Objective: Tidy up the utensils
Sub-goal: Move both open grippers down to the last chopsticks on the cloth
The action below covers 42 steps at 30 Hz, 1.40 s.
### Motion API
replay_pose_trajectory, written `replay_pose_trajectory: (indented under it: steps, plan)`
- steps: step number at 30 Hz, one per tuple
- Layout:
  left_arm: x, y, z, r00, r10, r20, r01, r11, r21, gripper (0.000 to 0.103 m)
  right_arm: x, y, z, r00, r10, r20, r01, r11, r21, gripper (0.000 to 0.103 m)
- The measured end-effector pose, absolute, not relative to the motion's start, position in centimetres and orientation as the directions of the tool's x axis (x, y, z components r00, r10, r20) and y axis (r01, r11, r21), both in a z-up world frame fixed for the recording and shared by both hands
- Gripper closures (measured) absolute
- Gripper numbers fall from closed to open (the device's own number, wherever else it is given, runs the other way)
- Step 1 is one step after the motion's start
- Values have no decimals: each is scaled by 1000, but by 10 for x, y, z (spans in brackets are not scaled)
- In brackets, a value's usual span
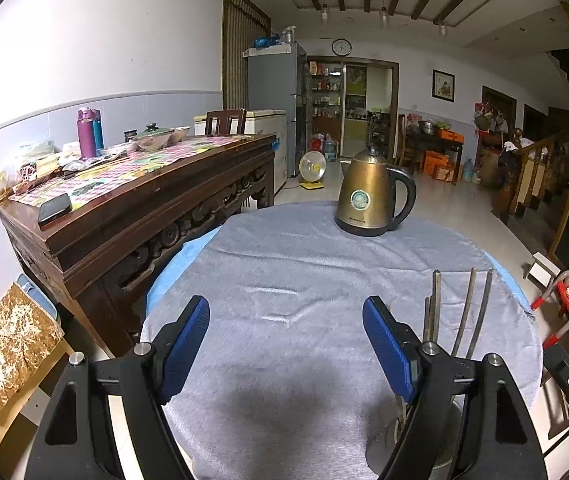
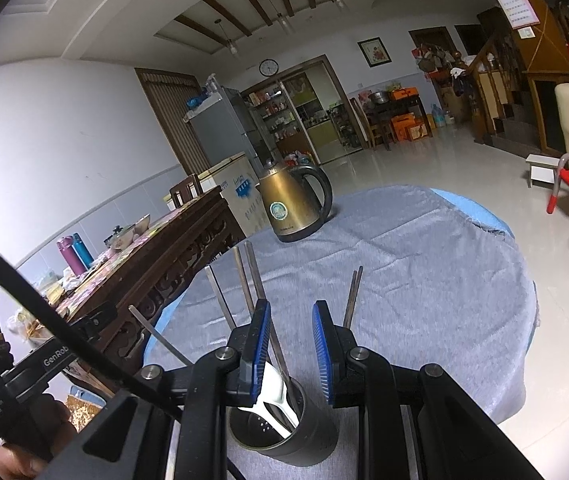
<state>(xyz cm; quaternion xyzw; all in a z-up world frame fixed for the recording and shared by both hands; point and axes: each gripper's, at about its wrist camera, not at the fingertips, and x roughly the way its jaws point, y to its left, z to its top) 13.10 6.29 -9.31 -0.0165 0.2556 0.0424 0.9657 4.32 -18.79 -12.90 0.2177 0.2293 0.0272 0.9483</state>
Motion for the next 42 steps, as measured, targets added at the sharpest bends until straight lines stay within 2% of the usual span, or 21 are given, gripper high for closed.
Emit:
replay_pose_trajectory:
  steps: [15,30,42]
  plan:
    - [148,66,-110,837,95,-538,-113,994,0,24,57,-197,-152,864,166,-476,83,884,459,80]
    - [181,92,-142,773,142,-618,-181,983,0,24,77,-212,-182,819,183,-544,140,855,499,80]
    - [222,112,-196,668,158,-727,-211,977,19,24,106,-240,-225,759,208,-617,223,807,547,80]
